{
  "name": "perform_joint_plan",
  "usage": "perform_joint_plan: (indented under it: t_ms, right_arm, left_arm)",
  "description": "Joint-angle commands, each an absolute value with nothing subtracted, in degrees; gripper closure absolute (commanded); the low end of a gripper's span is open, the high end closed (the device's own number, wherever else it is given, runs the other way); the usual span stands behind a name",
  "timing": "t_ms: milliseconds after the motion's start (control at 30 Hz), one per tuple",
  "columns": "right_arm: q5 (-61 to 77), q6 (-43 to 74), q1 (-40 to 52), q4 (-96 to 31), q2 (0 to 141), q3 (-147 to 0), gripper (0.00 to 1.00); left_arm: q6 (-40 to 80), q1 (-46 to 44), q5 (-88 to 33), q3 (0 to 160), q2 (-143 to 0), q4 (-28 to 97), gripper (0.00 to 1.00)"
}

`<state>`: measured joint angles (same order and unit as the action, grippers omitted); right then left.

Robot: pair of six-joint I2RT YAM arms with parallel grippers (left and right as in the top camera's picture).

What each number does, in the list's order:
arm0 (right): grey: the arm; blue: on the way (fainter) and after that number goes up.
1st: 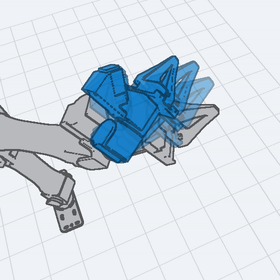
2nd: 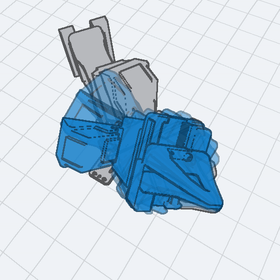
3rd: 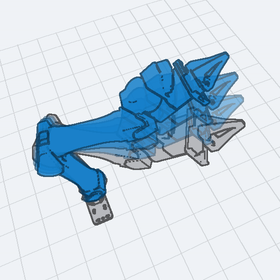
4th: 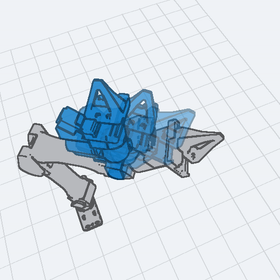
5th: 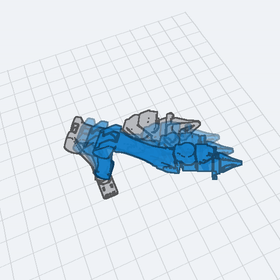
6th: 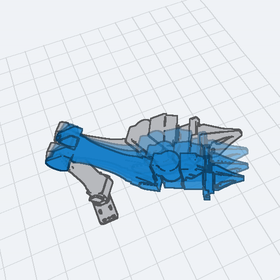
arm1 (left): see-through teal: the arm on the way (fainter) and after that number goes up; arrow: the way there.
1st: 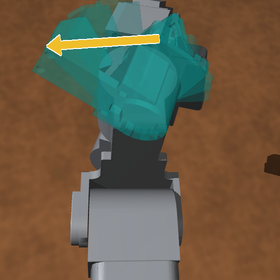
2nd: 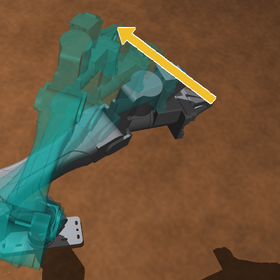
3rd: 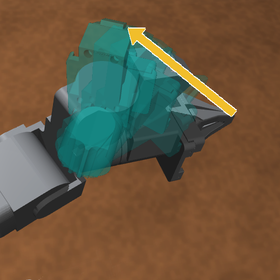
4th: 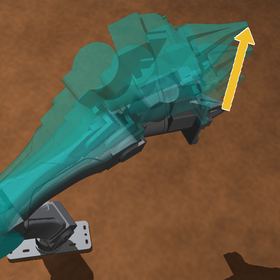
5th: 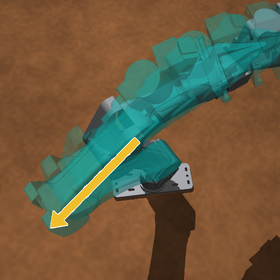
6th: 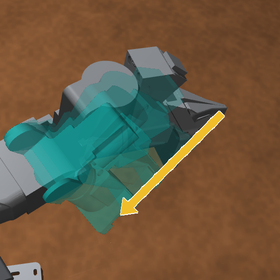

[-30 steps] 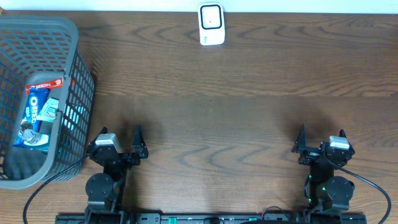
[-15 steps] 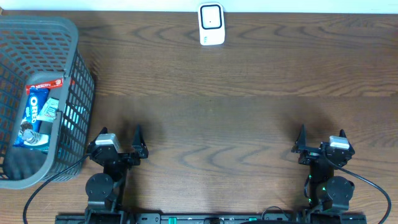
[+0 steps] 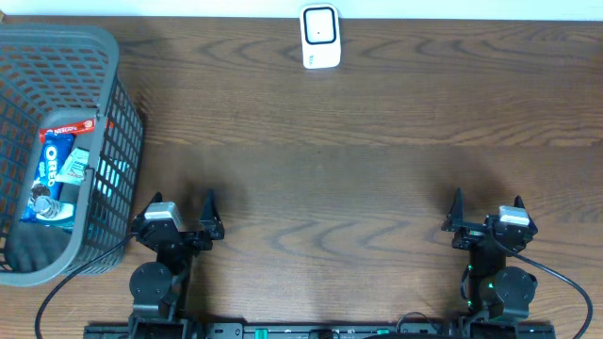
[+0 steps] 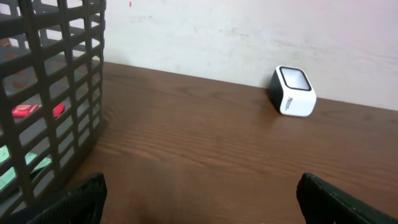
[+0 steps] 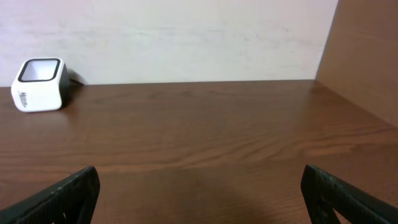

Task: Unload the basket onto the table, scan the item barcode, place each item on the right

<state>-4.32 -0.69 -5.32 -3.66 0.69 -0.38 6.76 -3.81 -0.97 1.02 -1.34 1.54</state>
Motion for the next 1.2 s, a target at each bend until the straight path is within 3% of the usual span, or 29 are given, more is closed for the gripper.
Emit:
perform_joint_plan:
  t_ms: [0,300,667,933,1067,1167]
  right_arm:
    - [-4.4,-1.3,-4.7,-3.9,0.4,-0.3,0.01]
    - [-4.4,-1.3,-4.7,-3.9,0.4,-0.3,0.01]
    - [-4.4,-1.3,-4.7,-3.9,0.4,-0.3,0.01]
    - [-4.4,-1.3,-4.7,-3.9,0.4,-0.3,0.01]
    - [-4.4,-1.3,-4.7,-3.9,0.4,-0.3,0.01]
    - [-4.4,-1.3,-4.7,-3.9,0.4,-0.3,0.01]
  left_arm:
    - [5.2,-3.6,-1.0,0.2,-1.4,3.9,0.02]
    - [6.1,-3.6,-1.2,1.9,-1.4,6.7,0.02]
    - [6.1,-3.6,-8.6,19.9,-8.6,18.9,0.02]
    - [12.4,-3.6,-6.0,50.6,-30.3,40.6,0.02]
    - [12.4,-3.6,-13.2,72.1,-42.8,55.6,0.02]
    - [12.1,-3.6,-13.9,78.7,-47.8,61.5,0.02]
